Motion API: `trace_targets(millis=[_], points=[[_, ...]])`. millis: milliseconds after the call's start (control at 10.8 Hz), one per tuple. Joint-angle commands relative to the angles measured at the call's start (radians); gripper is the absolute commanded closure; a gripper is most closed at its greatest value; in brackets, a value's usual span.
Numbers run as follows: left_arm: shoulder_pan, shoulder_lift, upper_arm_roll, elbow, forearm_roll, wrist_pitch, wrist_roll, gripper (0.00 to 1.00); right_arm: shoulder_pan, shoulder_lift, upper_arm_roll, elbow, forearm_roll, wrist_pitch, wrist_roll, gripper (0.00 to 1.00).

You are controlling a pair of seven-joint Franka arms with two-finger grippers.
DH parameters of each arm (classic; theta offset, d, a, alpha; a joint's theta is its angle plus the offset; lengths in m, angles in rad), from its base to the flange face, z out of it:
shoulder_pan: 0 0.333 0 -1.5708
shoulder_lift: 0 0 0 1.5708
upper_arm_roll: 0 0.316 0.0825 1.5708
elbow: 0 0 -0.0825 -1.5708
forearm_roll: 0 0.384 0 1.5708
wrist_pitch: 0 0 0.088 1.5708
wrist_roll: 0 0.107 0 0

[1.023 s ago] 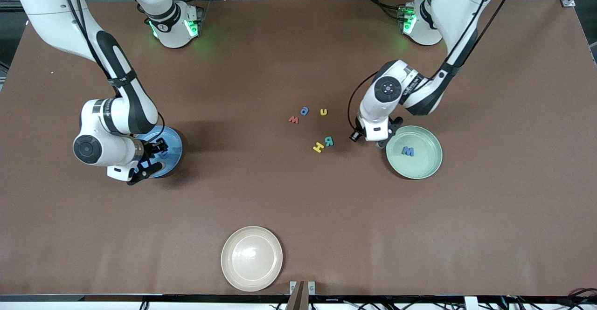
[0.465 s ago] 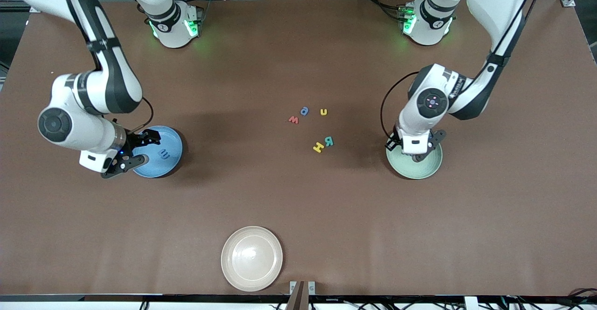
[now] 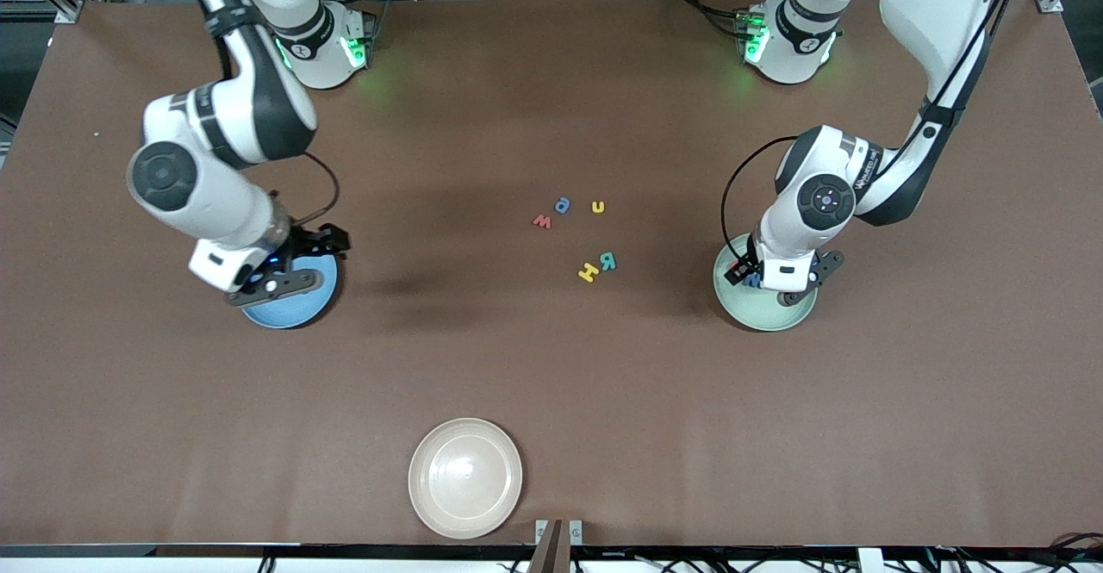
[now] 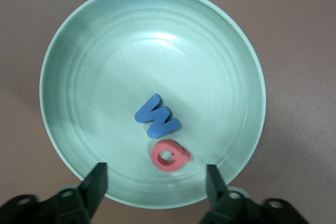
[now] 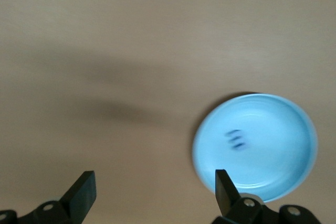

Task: Sort upper and lower case letters into plates
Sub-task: 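Grasp the blue e with the right gripper while the left gripper withdraws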

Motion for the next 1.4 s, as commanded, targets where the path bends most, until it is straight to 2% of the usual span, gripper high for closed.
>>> trace_targets(millis=[0, 279, 372, 558, 744, 1023, 1302], points=[[-0.007, -0.009, -0.009, 0.003, 0.017, -0.006, -0.041, 0.00, 0.117, 0.007, 0.026, 0.043, 0.003, -0.004, 0.249, 0.00], [-0.013, 0.026, -0.075, 0.044, -0.018, 0.025, -0.208, 0.00, 0.335, 0.125, 0.021, 0.078, -0.013, 0.113, 0.552, 0.00], [-0.028, 0.041, -0.098, 0.043, -0.052, 0.092, -0.260, 0.00, 0.375, 0.163, 0.020, 0.087, -0.013, 0.169, 0.612, 0.00], [-0.065, 0.060, -0.098, 0.046, -0.052, 0.158, -0.365, 0.00, 0.463, 0.237, -0.012, 0.127, -0.044, 0.201, 0.710, 0.00], [-0.062, 0.063, -0.098, 0.063, -0.054, 0.168, -0.374, 0.00, 0.495, 0.290, -0.014, 0.150, -0.079, 0.202, 0.810, 0.00], [-0.033, 0.089, -0.087, 0.126, -0.052, 0.166, -0.375, 0.00, 0.549, 0.375, -0.016, 0.214, -0.079, 0.204, 0.968, 0.00], [0.023, 0.087, -0.083, 0.155, -0.054, 0.165, -0.375, 0.00, 0.594, 0.396, -0.016, 0.211, -0.081, 0.202, 1.117, 0.00]])
